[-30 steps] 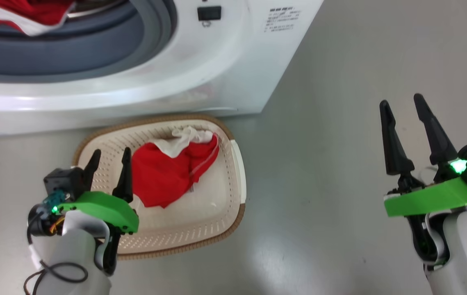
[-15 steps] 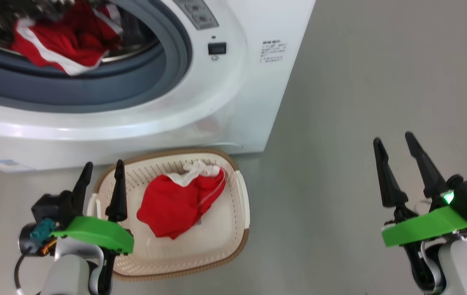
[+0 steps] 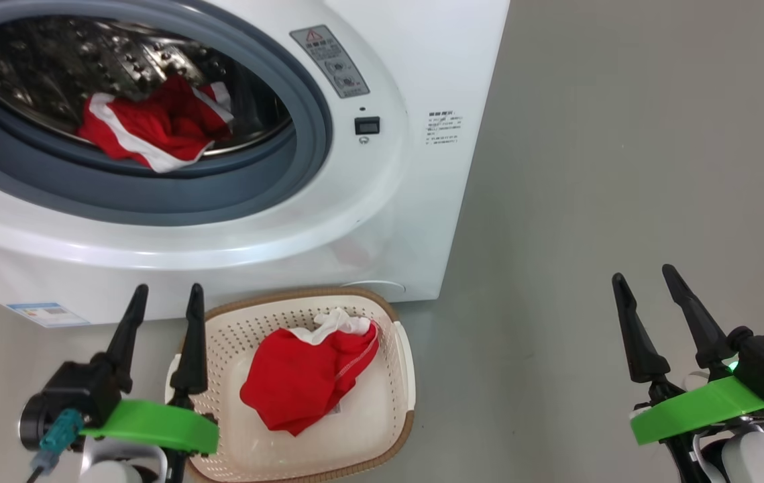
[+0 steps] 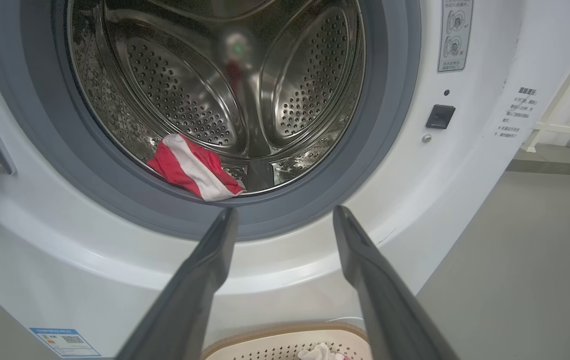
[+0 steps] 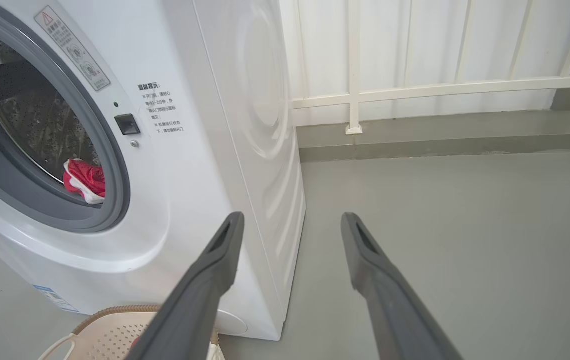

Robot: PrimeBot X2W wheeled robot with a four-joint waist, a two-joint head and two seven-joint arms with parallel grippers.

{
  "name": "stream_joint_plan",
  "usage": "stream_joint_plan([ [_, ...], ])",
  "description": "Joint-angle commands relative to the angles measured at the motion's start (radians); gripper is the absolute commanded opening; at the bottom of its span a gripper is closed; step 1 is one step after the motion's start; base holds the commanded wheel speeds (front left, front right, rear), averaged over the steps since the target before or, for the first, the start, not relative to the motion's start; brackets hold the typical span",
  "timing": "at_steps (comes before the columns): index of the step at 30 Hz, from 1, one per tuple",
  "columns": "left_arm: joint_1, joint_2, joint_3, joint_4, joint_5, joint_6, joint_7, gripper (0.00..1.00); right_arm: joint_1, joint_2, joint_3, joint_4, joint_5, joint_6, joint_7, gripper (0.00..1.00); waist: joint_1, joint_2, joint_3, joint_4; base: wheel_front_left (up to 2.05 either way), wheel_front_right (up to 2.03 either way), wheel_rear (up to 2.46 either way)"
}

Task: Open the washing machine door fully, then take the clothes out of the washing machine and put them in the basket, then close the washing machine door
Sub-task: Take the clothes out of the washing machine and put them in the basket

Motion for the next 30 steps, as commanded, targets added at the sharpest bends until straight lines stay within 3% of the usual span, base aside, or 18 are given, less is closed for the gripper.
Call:
stream_joint_plan([
  [1, 0.024, 0.026, 0.033, -0.048, 0.013, -0.006, -0.006, 1.0, 0.011, -0.015, 0.01, -0.026, 0.018, 0.006, -0.006, 1.0, 0.0, 0.0, -0.019, 0.005, 0.0, 0.0, 0.0],
  [17, 0.201, 0.025, 0.079, -0.203, -0.015, -0.006, -0.006, 1.0, 0.087, -0.021, -0.025, -0.033, 0.018, 0.006, -0.006, 1.0, 0.0, 0.0, -0.073, 0.007, 0.0, 0.0, 0.0],
  [30, 0.201, 0.025, 0.082, -0.213, -0.024, -0.005, -0.006, 1.0, 0.073, -0.019, -0.024, -0.034, 0.017, 0.006, -0.006, 1.0, 0.0, 0.0, -0.058, 0.007, 0.0, 0.0, 0.0],
])
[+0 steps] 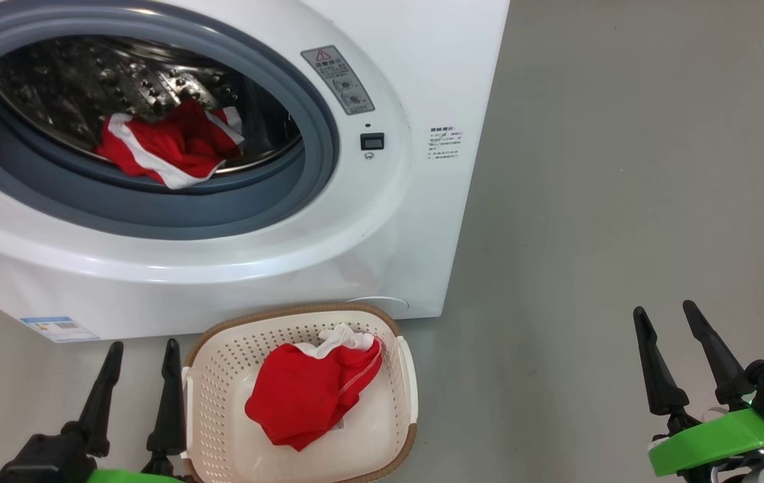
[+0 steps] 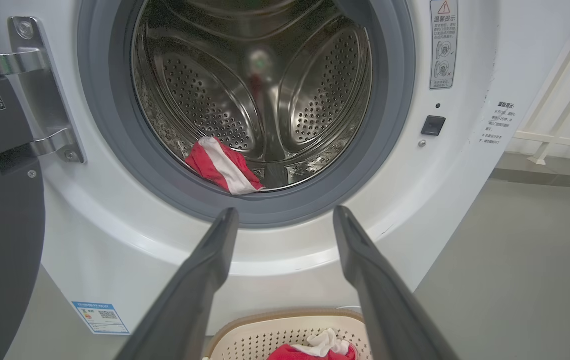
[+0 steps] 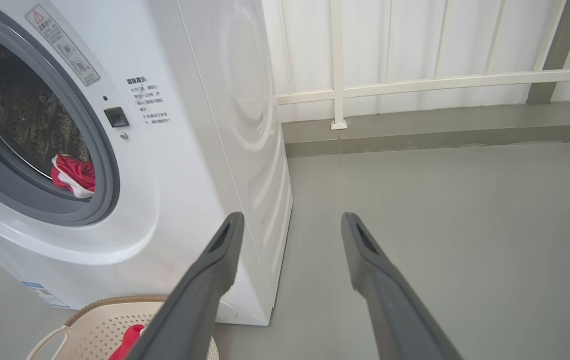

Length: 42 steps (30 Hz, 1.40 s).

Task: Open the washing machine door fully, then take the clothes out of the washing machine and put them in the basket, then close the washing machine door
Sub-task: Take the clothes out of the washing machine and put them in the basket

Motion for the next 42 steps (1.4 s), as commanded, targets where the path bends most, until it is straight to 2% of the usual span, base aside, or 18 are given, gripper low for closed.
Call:
stream_joint_plan([
  [1, -0.018, 0.018, 0.034, -0.026, -0.006, -0.005, -0.006, 1.0, -0.022, -0.016, 0.026, -0.024, 0.017, 0.006, -0.006, 1.0, 0.0, 0.0, 0.001, 0.0, 0.0, 0.0, 0.0],
  [9, -0.03, 0.018, 0.025, -0.009, -0.013, -0.004, -0.006, 1.0, -0.03, -0.009, 0.032, -0.022, 0.014, 0.006, -0.006, 1.0, 0.0, 0.0, 0.01, -0.004, 0.0, 0.0, 0.0],
  [17, -0.128, 0.018, 0.017, 0.064, 0.016, 0.003, -0.006, 1.0, -0.07, -0.002, 0.044, -0.026, 0.014, 0.006, -0.006, 1.0, 0.0, 0.0, 0.07, -0.013, 0.0, 0.0, 0.0],
  [22, -0.254, 0.018, 0.012, 0.144, 0.039, 0.007, -0.006, 1.0, -0.102, 0.004, 0.047, -0.031, 0.013, 0.006, -0.006, 1.0, 0.0, 0.0, 0.135, -0.007, 0.0, 0.0, 0.0],
  [28, -0.483, 0.026, 0.037, 0.303, 0.07, 0.008, -0.006, 1.0, -0.162, 0.013, 0.05, -0.045, 0.012, 0.006, -0.006, 1.0, 0.0, 0.0, 0.242, -0.011, 0.0, 0.0, 0.0],
  [36, -0.681, 0.069, 0.061, 0.464, 0.097, 0.021, -0.006, 1.0, -0.201, 0.024, 0.044, -0.048, 0.015, 0.006, -0.006, 1.0, 0.0, 0.0, 0.313, -0.032, 0.0, 0.0, 0.0],
  [42, -0.825, 0.11, 0.072, 0.581, 0.114, 0.047, -0.006, 1.0, -0.221, 0.035, 0.038, -0.055, 0.016, 0.006, -0.006, 1.0, 0.0, 0.0, 0.35, -0.048, 0.0, 0.0, 0.0],
])
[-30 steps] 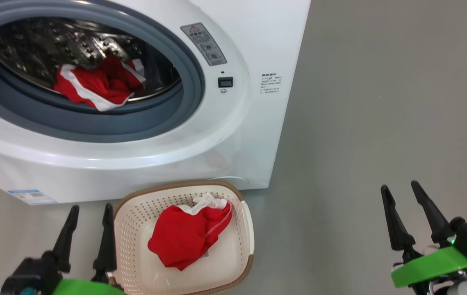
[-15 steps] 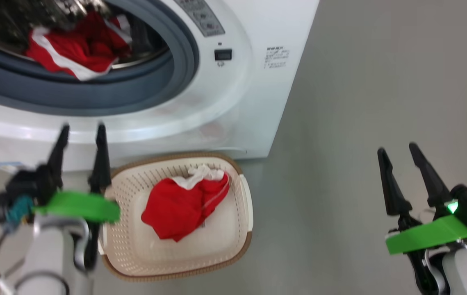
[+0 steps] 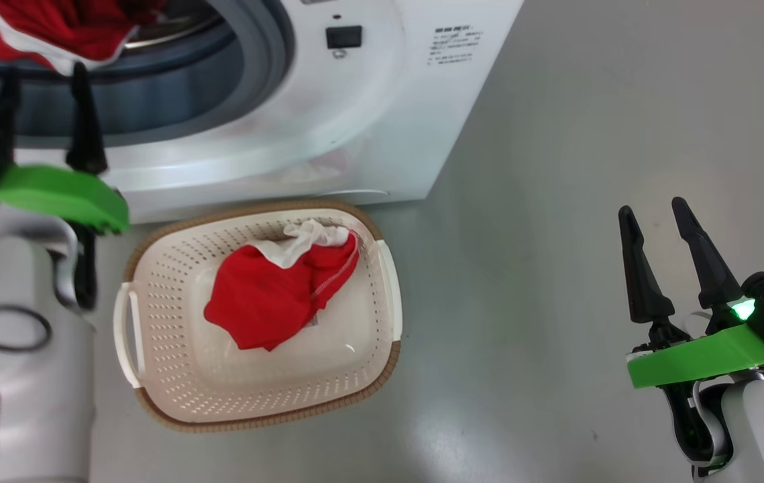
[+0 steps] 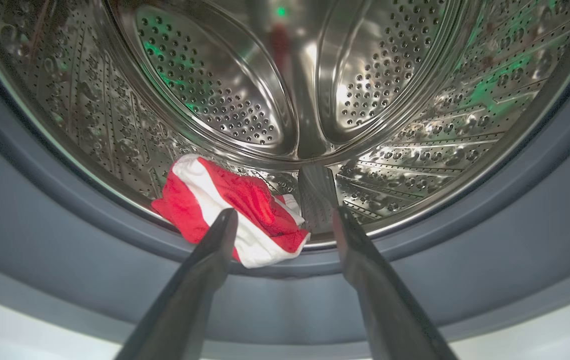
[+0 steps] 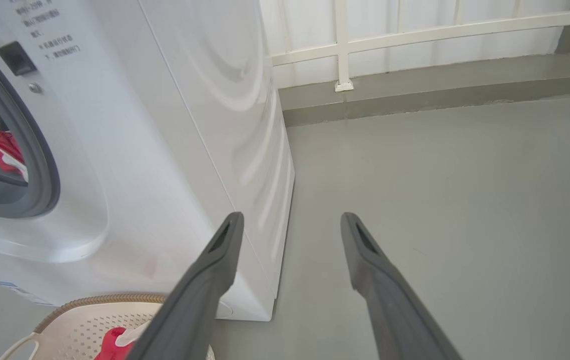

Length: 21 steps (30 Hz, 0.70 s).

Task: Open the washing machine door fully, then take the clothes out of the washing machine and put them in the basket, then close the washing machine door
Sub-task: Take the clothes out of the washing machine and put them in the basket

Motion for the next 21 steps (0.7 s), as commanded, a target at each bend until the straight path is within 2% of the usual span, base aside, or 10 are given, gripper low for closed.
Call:
stream_joint_plan([
  [1, -0.013, 0.05, 0.027, -0.011, 0.014, 0.011, -0.006, 1.0, -0.015, 0.0, 0.017, -0.028, 0.015, 0.006, -0.006, 1.0, 0.0, -0.0001, 0.019, -0.014, 0.0, 0.0, 0.0],
  [14, -0.257, 0.124, 0.046, 0.239, 0.024, 0.087, -0.006, 1.0, -0.057, 0.01, 0.024, -0.043, 0.015, 0.006, -0.006, 1.0, 0.0, -0.0001, 0.084, -0.044, 0.0, 0.0, 0.0],
  [21, -0.335, 0.167, 0.031, 0.355, 0.035, 0.099, -0.006, 1.0, -0.085, 0.018, 0.028, -0.051, 0.018, 0.006, -0.006, 1.0, 0.0, -0.0001, 0.122, -0.071, 0.0, 0.0, 0.0],
])
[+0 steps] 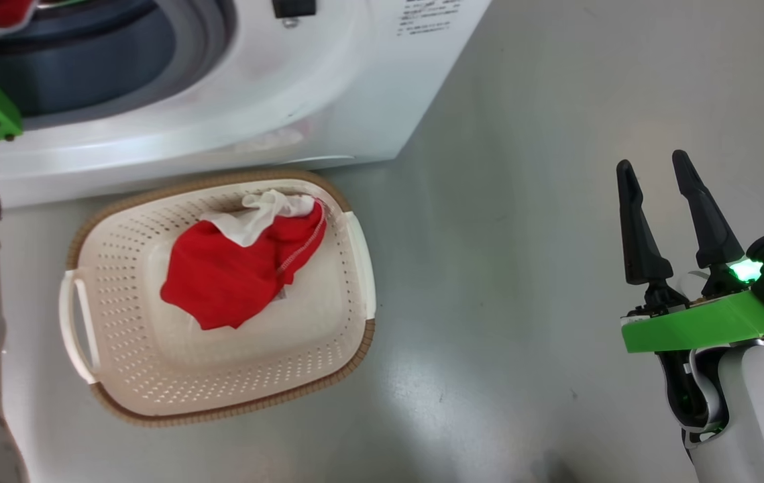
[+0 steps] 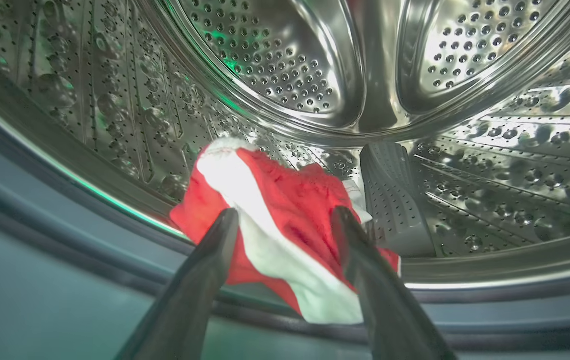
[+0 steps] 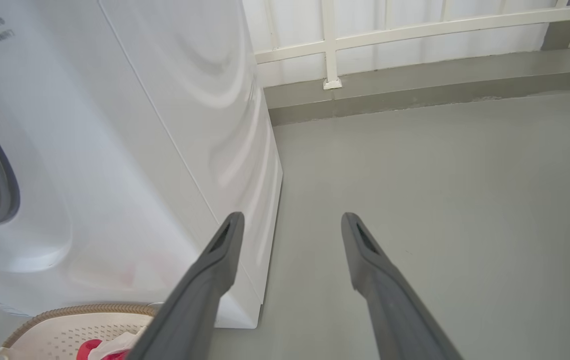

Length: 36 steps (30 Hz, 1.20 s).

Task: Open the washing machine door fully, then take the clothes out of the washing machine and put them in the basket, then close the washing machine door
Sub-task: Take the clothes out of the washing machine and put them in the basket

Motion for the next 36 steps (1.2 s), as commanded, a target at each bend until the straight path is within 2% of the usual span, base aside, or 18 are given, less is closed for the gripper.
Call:
stream_joint_plan([
  [1, -0.013, 0.062, 0.004, 0.014, 0.01, 0.005, -0.005, 1.0, -0.005, 0.0, 0.024, -0.027, 0.018, 0.006, -0.006, 1.0, 0.0, -0.0001, 0.018, -0.016, 0.0, 0.0, 0.0],
  [4, -0.032, 0.073, -0.005, 0.056, 0.013, 0.001, -0.005, 1.0, -0.008, 0.002, 0.023, -0.028, 0.018, 0.006, -0.006, 1.0, 0.0, -0.0001, 0.024, -0.023, 0.0, 0.0, 0.0],
  [5, -0.037, 0.076, -0.006, 0.063, 0.012, 0.0, -0.005, 0.82, -0.008, 0.003, 0.023, -0.029, 0.018, 0.006, -0.006, 1.0, 0.0, -0.0001, 0.025, -0.024, 0.0, 0.0, 0.0],
  [6, -0.039, 0.078, -0.008, 0.07, 0.011, -0.002, -0.005, 0.49, -0.009, 0.004, 0.022, -0.03, 0.018, 0.006, -0.006, 1.0, 0.0, -0.0001, 0.026, -0.025, 0.0, 0.0, 0.0],
  [7, -0.041, 0.08, -0.01, 0.075, 0.011, -0.004, -0.005, 0.4, -0.009, 0.005, 0.022, -0.031, 0.018, 0.006, -0.006, 1.0, 0.0, -0.0001, 0.027, -0.026, 0.0, 0.0, 0.0],
  [8, -0.041, 0.084, -0.012, 0.081, 0.011, -0.007, -0.005, 0.16, -0.009, 0.006, 0.021, -0.032, 0.018, 0.006, -0.006, 1.0, 0.0, -0.0001, 0.028, -0.027, 0.0, 0.0, 0.0],
  [9, -0.041, 0.086, -0.014, 0.085, 0.011, -0.009, -0.005, 0.0, -0.009, 0.007, 0.021, -0.032, 0.018, 0.006, -0.006, 1.0, 0.0, -0.0001, 0.028, -0.027, 0.0, 0.0, 0.0],
  [21, 0.003, 0.074, -0.024, 0.008, -0.001, -0.028, -0.005, 0.0, 0.0, 0.007, 0.024, -0.027, 0.013, 0.006, -0.006, 1.0, 0.0, -0.0001, -0.006, -0.008, 0.0, 0.0, 0.0],
  [29, 0.147, 0.047, -0.003, -0.205, -0.015, -0.041, -0.005, 0.0, 0.015, 0.007, 0.028, -0.019, 0.012, 0.006, -0.006, 1.0, 0.0, -0.0001, -0.058, 0.002, 0.0, 0.0, 0.0],
  [36, 0.315, -0.004, 0.021, -0.436, -0.014, -0.063, -0.005, 0.0, 0.044, 0.005, 0.022, -0.014, 0.011, 0.006, -0.006, 1.0, 0.0, -0.0001, -0.108, 0.021, 0.0, 0.0, 0.0],
])
